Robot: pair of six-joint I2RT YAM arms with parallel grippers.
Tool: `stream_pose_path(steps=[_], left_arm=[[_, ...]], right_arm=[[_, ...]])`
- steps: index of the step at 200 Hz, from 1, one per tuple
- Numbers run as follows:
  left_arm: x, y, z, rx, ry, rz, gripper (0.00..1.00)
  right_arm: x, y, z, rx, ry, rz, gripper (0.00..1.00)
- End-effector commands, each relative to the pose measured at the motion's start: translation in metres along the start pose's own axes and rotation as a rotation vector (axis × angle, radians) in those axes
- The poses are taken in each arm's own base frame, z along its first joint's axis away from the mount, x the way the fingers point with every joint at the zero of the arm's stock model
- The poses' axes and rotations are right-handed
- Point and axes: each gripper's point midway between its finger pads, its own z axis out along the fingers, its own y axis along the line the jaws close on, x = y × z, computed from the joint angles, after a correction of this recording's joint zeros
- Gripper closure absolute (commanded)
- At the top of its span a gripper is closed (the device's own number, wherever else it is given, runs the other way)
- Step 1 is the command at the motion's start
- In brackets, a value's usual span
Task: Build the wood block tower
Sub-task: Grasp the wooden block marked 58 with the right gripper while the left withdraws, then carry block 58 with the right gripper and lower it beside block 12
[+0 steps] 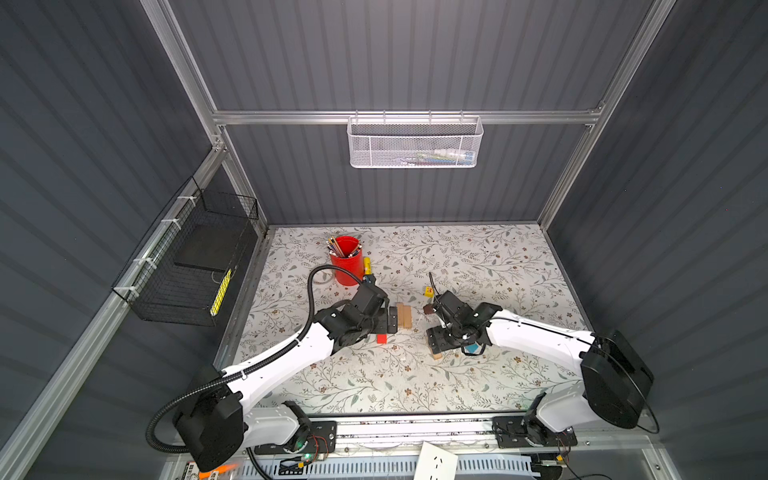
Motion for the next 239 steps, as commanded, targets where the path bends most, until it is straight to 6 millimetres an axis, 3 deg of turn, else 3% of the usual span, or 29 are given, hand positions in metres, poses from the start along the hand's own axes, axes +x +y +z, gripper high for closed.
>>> stream_pose_path(steps=[1, 80, 196, 239], left_arm=[[-0.002, 0.006, -0.004, -0.004, -0.036, -0.013, 0.00], [0.006, 0.019, -0.002, -0.055, -0.033, -0.074, 0.00], [0.004, 0.022, 0.000, -0.089, -0.031, -0.086, 0.00], [0.003, 0.022, 0.001, -0.091, -0.034, -0.091, 0.00]], right_arm=[[0.002, 0.004, 0.004, 0.048, 0.018, -0.032, 0.26], [0.003, 0.010, 0.027, 0.093, 0.066, -0.022, 0.48], [0.003, 0.013, 0.049, 0.102, 0.087, -0.026, 0.67], [0.000, 0.015, 0.046, 0.092, 0.078, -0.022, 0.76]])
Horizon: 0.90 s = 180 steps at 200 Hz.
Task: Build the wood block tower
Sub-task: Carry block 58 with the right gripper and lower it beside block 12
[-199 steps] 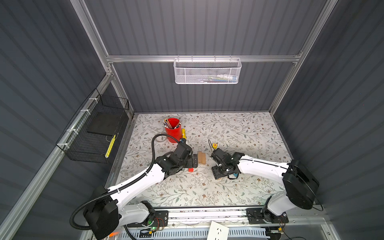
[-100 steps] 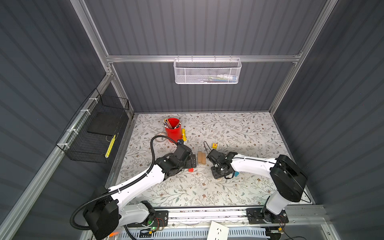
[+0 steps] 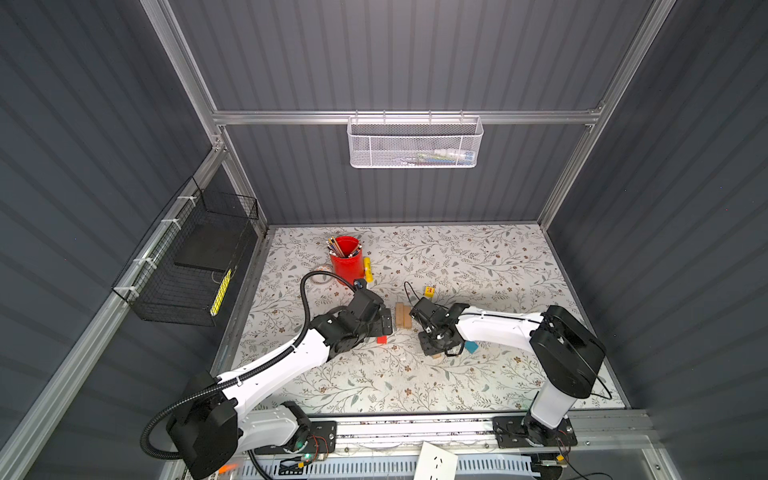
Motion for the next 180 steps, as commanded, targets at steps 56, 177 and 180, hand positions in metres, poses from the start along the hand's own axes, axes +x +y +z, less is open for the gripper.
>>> stream_pose_path(steps=[56, 177, 180], left_arm=[[-0.013, -0.005, -0.005, 0.013, -0.032, -0.017, 0.00], [-0.038, -0.020, 0.006, 0.068, -0.047, -0.048, 0.09], [-0.039, -0.019, 0.006, 0.069, -0.050, -0.051, 0.10]], right_arm=[[-0.021, 0.007, -0.029, -0.034, -0.071, 0.034, 0.80], [-0.095, 0.026, -0.054, -0.137, -0.166, 0.200, 0.83], [-0.098, 0.026, -0.054, -0.139, -0.169, 0.206, 0.83]])
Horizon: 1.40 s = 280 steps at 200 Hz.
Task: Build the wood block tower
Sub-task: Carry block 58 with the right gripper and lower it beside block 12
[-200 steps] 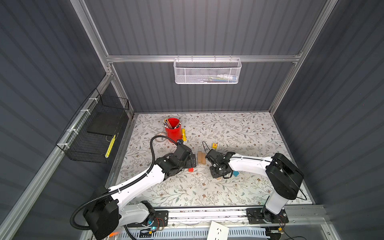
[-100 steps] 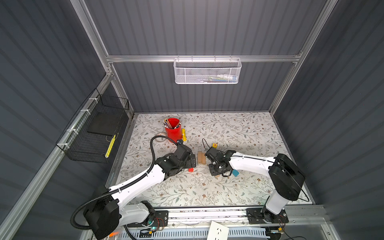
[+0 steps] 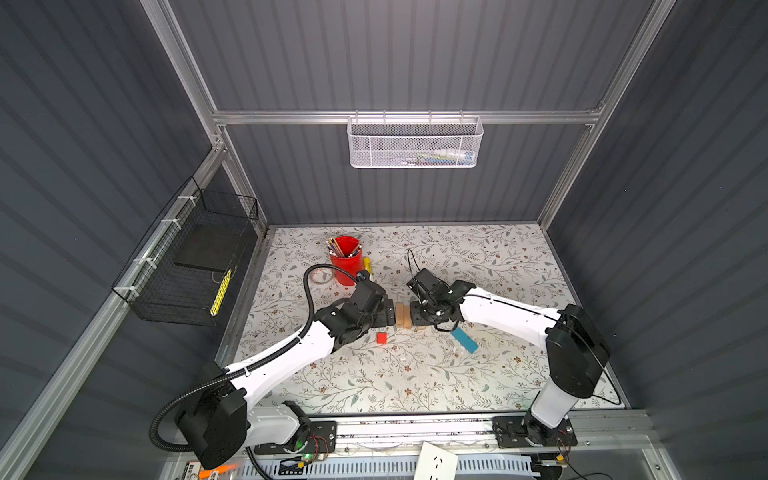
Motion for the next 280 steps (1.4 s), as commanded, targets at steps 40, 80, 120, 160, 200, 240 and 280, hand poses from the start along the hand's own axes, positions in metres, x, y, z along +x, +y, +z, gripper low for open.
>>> stream_pose_path(steps=[40, 80, 120, 160, 200, 240, 280], left_arm=[[-0.016, 0.003, 0.009, 0.034, -0.008, -0.066, 0.12], [-0.013, 0.012, 0.024, 0.034, 0.019, -0.126, 0.19], [-0.010, 0.020, 0.032, 0.024, 0.035, -0.152, 0.24], [-0.004, 0.028, 0.035, 0.004, 0.050, -0.162, 0.25], [-0.001, 0.031, 0.033, -0.004, 0.056, -0.159, 0.25], [0.001, 0.032, 0.034, -0.008, 0.059, -0.161, 0.25], [0.001, 0.032, 0.036, -0.006, 0.065, -0.163, 0.25]], right_arm=[[-0.017, 0.004, 0.014, 0.010, 0.014, 0.093, 0.84], [-0.021, 0.004, 0.025, 0.030, 0.027, 0.147, 0.84], [-0.024, 0.007, 0.040, 0.033, 0.045, 0.164, 0.85], [-0.021, 0.006, 0.054, 0.051, 0.068, 0.174, 0.85], [-0.019, 0.002, 0.063, 0.071, 0.079, 0.185, 0.84], [-0.016, 0.000, 0.068, 0.075, 0.089, 0.188, 0.83], [-0.015, -0.001, 0.071, 0.076, 0.094, 0.191, 0.82]])
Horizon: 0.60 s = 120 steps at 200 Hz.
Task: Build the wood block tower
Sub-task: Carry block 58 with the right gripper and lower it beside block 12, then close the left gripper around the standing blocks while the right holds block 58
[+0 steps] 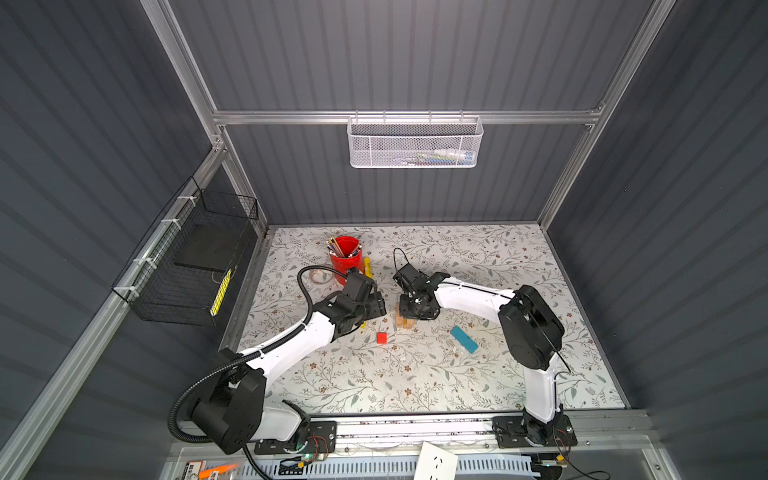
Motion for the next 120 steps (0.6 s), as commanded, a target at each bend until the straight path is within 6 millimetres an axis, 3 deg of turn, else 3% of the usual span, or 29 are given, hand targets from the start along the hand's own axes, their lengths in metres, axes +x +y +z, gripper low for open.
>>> stream_pose_path(steps=[1, 120], left_arm=[[0.0081, 0.0075, 0.0038, -0.016, 0.030, -0.011, 0.25], [0.0076, 0.0061, 0.0047, -0.012, 0.035, -0.014, 0.24]], right_arm=[[-0.0012, -0.0030, 0.0049, 0.018, 0.009, 0.015, 0.82], [0.0020, -0.0022, 0.0091, 0.009, 0.021, 0.027, 0.71]])
